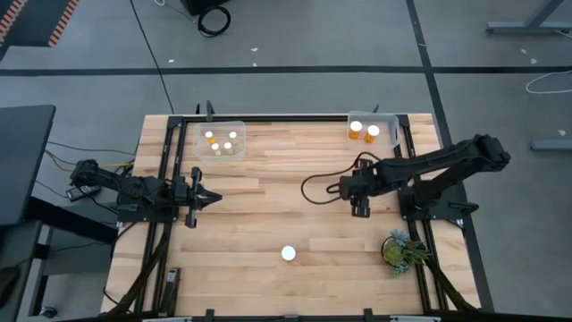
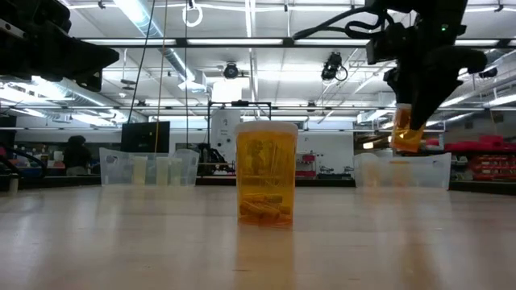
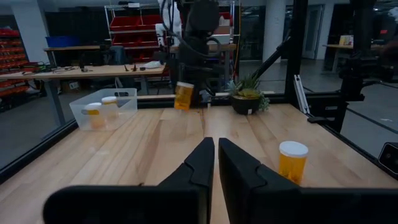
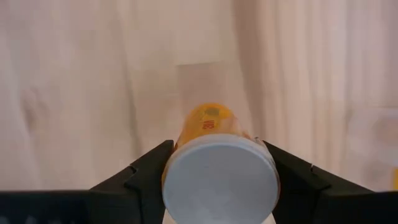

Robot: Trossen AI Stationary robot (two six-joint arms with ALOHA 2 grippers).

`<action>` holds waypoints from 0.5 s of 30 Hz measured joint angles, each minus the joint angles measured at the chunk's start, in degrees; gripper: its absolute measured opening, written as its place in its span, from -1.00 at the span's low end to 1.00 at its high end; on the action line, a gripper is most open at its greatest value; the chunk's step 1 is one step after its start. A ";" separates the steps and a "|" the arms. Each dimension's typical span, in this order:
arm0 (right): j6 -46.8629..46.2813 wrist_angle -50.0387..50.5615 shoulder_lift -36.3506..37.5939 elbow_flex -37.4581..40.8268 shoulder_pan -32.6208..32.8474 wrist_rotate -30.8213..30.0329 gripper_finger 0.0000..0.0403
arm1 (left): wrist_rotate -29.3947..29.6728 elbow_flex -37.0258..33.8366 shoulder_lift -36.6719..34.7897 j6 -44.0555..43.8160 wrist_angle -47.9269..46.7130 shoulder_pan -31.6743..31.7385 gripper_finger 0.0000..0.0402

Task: Pick and place medicine bottles into bin by pill shape (circle, oval)
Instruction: Put the right orange capsule bottle into the right transparent bin

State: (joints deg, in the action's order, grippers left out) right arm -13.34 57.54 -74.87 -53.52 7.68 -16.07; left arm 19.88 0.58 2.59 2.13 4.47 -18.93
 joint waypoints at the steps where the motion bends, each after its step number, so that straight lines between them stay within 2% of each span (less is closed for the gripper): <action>1: 0.69 0.00 0.20 0.00 -0.76 -0.52 0.13 | 0.00 0.02 0.00 -0.01 0.00 0.00 -0.86; 15: 3.34 -0.02 0.41 -0.04 -16.49 -2.14 0.13 | 0.00 0.02 0.00 0.00 0.00 0.00 -0.83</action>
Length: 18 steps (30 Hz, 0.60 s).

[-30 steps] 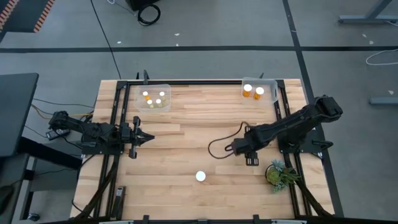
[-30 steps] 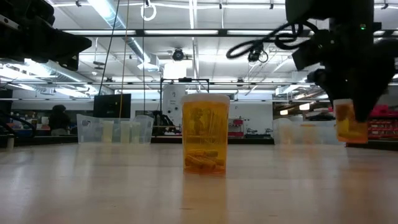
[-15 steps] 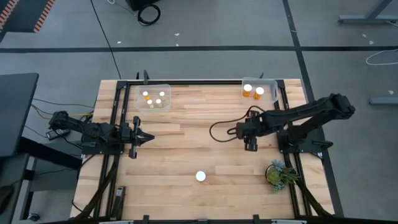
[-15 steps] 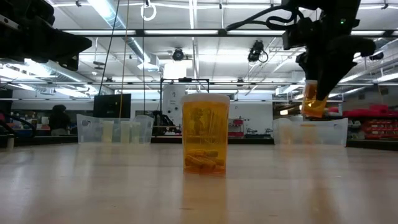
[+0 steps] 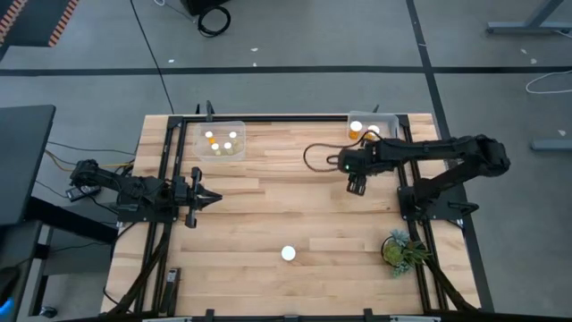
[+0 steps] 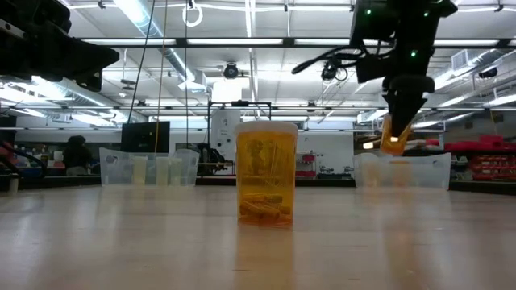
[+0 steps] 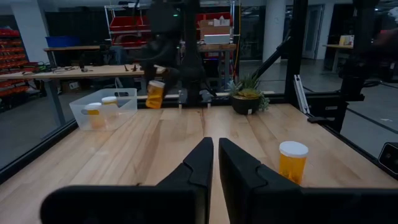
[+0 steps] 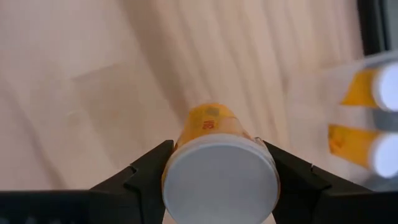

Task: Pick and place medicine bottles into bin by pill shape (circle, oval)
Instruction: Put the right orange capsule bottle into the right transparent bin

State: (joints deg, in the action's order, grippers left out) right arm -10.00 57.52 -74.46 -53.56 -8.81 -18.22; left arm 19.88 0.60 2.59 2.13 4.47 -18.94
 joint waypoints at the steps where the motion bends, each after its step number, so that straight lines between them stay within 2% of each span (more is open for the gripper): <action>1: 0.00 0.00 0.00 0.00 -1.42 0.00 0.13 | 0.00 -0.02 0.00 0.00 0.00 0.00 -0.84; 8: 0.00 0.00 0.00 0.00 -10.72 0.00 0.13 | 0.00 -0.02 0.00 -0.02 0.00 0.02 -0.88; 18: 2.10 -0.03 0.00 0.00 -21.74 0.00 0.13 | 0.00 -0.02 0.01 -0.02 0.00 0.02 -0.82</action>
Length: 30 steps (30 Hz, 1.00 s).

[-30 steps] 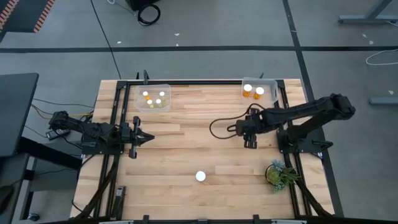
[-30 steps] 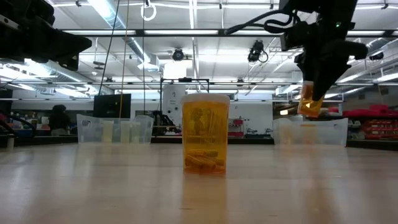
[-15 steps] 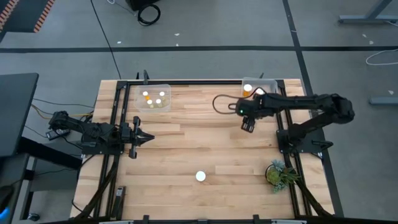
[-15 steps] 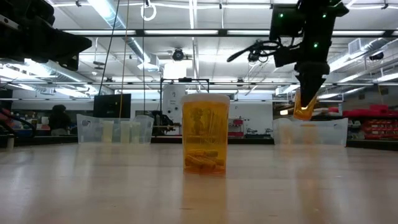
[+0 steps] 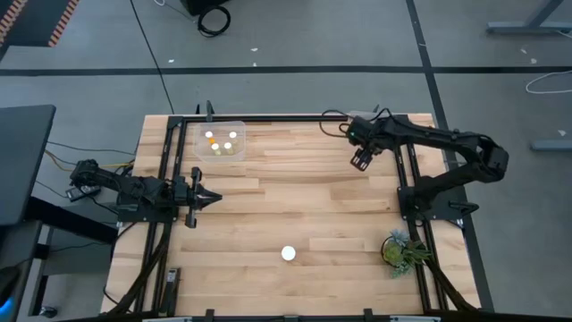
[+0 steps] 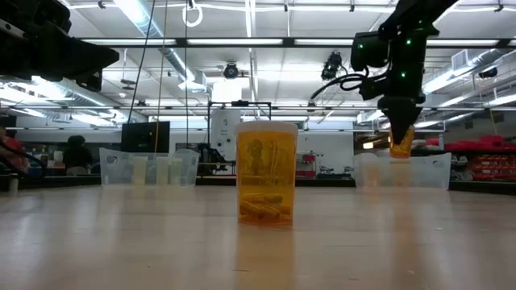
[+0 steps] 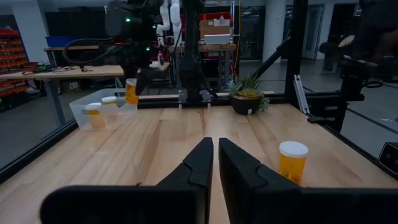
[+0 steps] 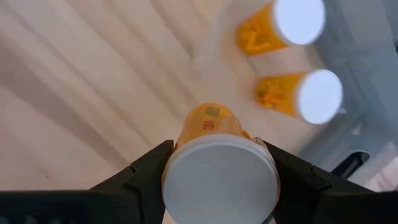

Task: Pick and place medicine bottles into bin by pill shape (circle, oval)
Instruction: Put the right orange capsule bottle into the right transparent bin

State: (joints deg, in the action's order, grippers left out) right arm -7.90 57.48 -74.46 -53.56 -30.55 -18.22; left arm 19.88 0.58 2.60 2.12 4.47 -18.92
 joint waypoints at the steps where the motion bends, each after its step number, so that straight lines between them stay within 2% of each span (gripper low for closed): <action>1: 0.35 0.00 0.00 0.00 -0.99 0.00 0.13 | 0.00 0.00 -0.01 0.01 0.00 -0.02 -0.83; 11: 0.58 -0.01 0.00 0.00 -9.35 0.00 0.13 | 0.00 0.00 0.00 0.01 0.00 0.00 -0.88; 22: 0.46 -0.01 0.00 -0.02 -17.35 0.13 0.13 | 0.00 0.00 -0.01 0.02 0.00 0.00 -0.82; 30: 2.55 -0.23 -0.20 -0.66 -21.12 4.64 0.13 | 0.00 0.00 0.00 0.02 0.00 -0.02 -0.87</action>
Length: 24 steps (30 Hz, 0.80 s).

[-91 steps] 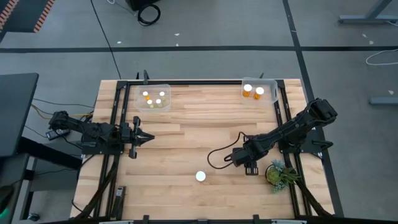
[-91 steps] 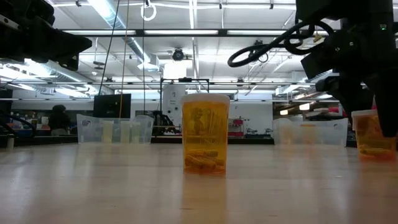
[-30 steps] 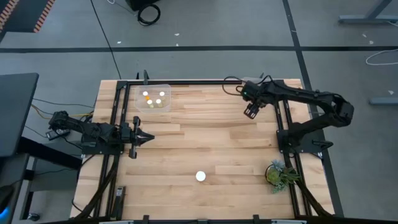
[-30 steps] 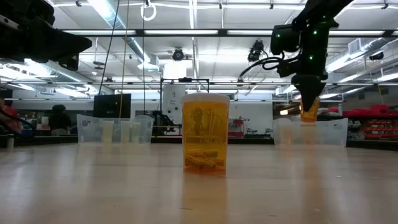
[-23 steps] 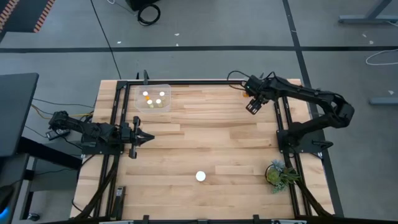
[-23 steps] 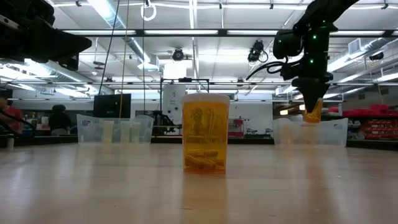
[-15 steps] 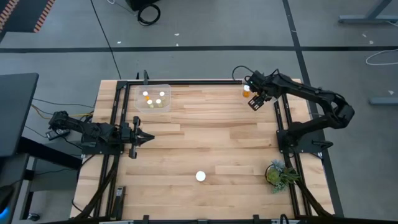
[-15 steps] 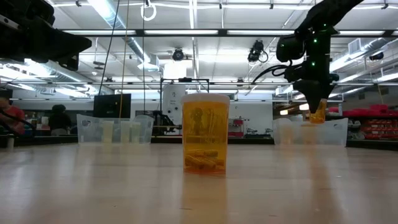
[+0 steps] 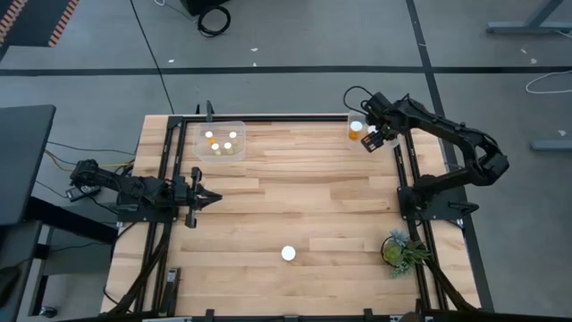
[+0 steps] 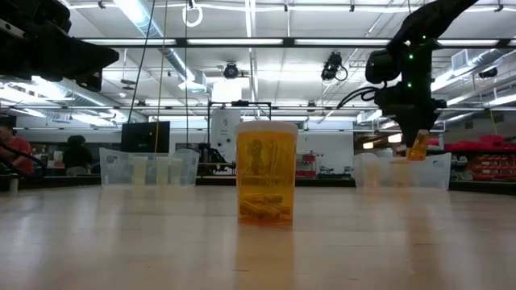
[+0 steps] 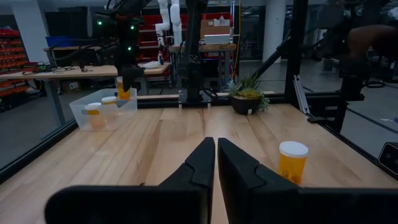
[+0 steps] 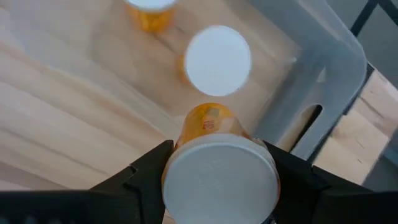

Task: Pick and place medicine bottles into bin by pill shape (circle, oval)
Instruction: Put the right orange capsule bottle into the right transparent bin

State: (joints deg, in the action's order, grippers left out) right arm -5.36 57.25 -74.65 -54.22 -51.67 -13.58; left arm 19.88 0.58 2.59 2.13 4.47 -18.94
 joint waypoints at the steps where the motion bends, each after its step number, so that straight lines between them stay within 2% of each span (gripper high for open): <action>1: -0.29 -0.10 -0.01 -0.17 0.02 0.48 0.13 | 0.00 0.00 0.02 -0.02 0.00 0.00 -0.87; 10: -2.16 0.00 -0.60 -0.41 0.03 0.88 0.13 | 0.00 0.01 0.01 -0.02 0.00 0.01 -0.82; 18: -4.12 0.43 -7.13 -3.80 0.15 -2.74 0.13 | 0.00 0.00 0.00 -0.02 0.00 0.02 -0.88; 24: -4.11 2.74 -10.17 -7.53 0.17 -2.89 0.13 | 0.00 0.01 0.00 0.00 0.00 0.02 -0.85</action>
State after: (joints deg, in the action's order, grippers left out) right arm -9.47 59.99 -84.82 -61.75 -51.51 -16.47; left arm 19.88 0.59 2.59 2.13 4.47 -18.92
